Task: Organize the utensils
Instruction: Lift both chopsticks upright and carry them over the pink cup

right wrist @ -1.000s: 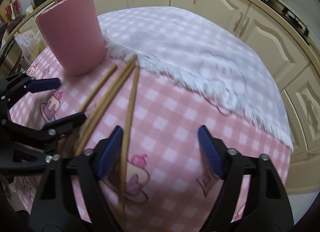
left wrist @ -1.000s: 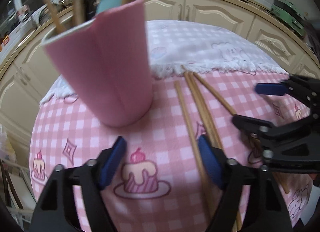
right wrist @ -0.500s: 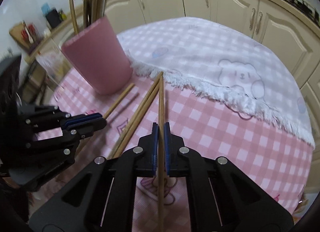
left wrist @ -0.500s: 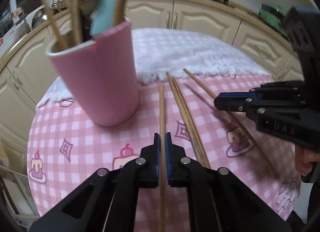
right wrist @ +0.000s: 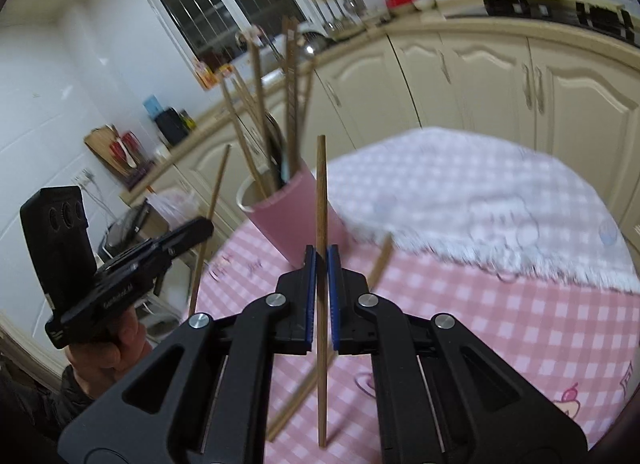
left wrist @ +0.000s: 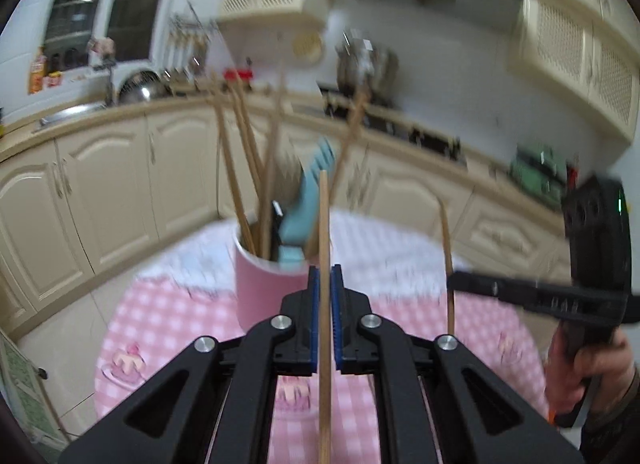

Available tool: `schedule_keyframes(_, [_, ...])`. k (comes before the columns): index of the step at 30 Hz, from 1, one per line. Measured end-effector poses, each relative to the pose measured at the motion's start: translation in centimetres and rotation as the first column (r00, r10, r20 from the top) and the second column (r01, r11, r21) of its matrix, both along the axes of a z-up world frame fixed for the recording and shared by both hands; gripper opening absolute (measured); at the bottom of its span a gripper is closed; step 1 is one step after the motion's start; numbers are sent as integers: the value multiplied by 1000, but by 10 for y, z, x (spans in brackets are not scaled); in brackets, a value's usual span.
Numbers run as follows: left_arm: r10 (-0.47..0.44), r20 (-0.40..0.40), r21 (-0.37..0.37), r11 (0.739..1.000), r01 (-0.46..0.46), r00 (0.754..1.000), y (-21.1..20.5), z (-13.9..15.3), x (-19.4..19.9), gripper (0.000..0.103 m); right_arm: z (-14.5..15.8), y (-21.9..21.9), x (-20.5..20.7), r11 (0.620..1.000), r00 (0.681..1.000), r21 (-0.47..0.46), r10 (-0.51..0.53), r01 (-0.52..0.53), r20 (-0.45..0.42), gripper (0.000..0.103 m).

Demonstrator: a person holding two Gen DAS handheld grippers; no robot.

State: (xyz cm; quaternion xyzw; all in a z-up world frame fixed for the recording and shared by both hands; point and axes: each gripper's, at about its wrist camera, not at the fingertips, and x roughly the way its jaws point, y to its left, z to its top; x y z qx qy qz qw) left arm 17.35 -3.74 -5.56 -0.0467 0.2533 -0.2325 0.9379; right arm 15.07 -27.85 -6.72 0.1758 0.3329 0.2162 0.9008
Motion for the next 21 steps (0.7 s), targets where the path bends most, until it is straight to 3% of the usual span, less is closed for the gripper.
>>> schedule_keyframes(9, [167, 151, -154, 978, -143, 974, 17, 48, 17, 5, 39, 12, 8, 1000, 993, 18, 6, -9, 118, 6])
schedule_keyframes(21, [253, 315, -251, 952, -177, 915, 13, 108, 48, 5, 117, 15, 27, 1000, 957, 17, -2, -3, 291, 6])
